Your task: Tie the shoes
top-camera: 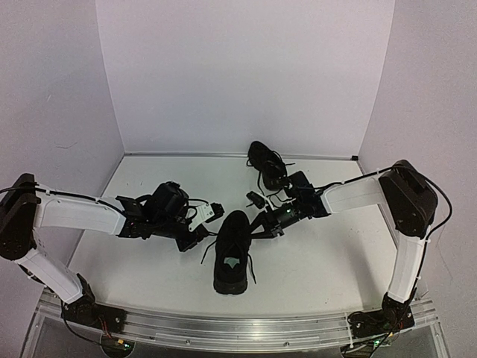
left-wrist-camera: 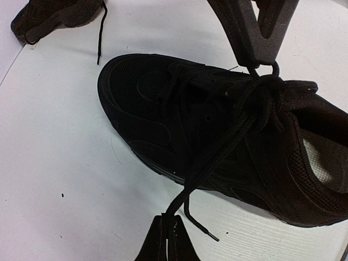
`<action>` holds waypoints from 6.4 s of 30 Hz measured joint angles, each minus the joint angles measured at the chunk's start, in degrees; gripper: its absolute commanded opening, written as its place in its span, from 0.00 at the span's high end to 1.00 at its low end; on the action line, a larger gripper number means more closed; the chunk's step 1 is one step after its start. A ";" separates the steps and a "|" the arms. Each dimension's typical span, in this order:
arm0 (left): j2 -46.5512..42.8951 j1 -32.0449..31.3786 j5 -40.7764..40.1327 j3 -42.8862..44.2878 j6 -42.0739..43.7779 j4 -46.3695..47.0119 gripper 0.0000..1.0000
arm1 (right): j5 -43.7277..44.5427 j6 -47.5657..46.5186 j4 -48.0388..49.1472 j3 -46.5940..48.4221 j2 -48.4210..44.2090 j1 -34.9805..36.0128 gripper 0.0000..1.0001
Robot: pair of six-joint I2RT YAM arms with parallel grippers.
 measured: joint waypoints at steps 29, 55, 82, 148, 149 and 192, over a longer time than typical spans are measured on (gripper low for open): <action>3.40 0.95 -10.25 7.22 -8.95 -8.47 1.00 | 11.39 -3.67 -4.75 -7.23 -9.27 -3.46 1.00; 7.50 3.23 -7.58 9.68 -20.38 -11.37 1.00 | 14.59 -7.58 -5.77 -9.81 -10.78 -5.60 1.00; 9.35 4.38 -4.56 10.49 -24.76 -12.11 1.00 | 14.04 -8.44 -4.25 -11.38 -10.75 -7.05 1.00; -8.44 -17.08 -0.76 -11.37 -39.59 -6.18 0.00 | 25.03 1.65 3.68 -26.18 -20.51 16.98 0.10; -7.19 -17.67 -1.59 -11.35 -40.05 -4.98 0.00 | 25.96 2.40 5.26 -26.14 -19.55 17.67 0.11; 38.33 18.44 6.99 28.98 -40.80 18.37 0.15 | 22.86 7.48 13.04 37.09 32.03 -6.15 0.23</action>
